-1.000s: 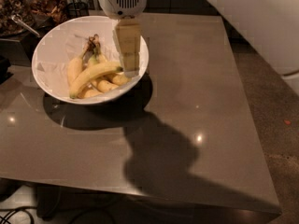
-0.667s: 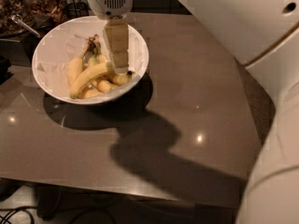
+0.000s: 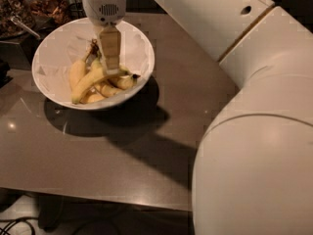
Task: Pick banana from white bowl
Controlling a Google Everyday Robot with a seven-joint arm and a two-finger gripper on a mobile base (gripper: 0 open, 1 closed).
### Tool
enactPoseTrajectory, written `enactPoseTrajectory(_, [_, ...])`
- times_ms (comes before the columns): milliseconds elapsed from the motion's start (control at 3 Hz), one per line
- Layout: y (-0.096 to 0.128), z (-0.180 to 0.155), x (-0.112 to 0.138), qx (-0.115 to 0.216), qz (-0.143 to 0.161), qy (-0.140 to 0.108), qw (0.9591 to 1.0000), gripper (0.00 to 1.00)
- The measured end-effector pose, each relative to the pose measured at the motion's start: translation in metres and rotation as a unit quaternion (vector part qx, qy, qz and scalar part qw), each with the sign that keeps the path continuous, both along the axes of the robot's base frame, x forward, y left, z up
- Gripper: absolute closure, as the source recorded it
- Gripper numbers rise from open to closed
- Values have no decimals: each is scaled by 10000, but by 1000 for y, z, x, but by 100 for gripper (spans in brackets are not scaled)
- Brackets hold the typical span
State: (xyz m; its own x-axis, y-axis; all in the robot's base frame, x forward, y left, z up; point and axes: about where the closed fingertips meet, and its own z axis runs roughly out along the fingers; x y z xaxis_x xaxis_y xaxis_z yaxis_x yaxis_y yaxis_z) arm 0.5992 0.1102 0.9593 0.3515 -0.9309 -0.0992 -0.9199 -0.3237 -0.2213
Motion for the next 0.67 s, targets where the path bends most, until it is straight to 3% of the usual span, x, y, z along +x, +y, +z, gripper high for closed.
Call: enactPoseTrajectory(667, [16, -29, 8, 37, 5, 401, 9992, 32])
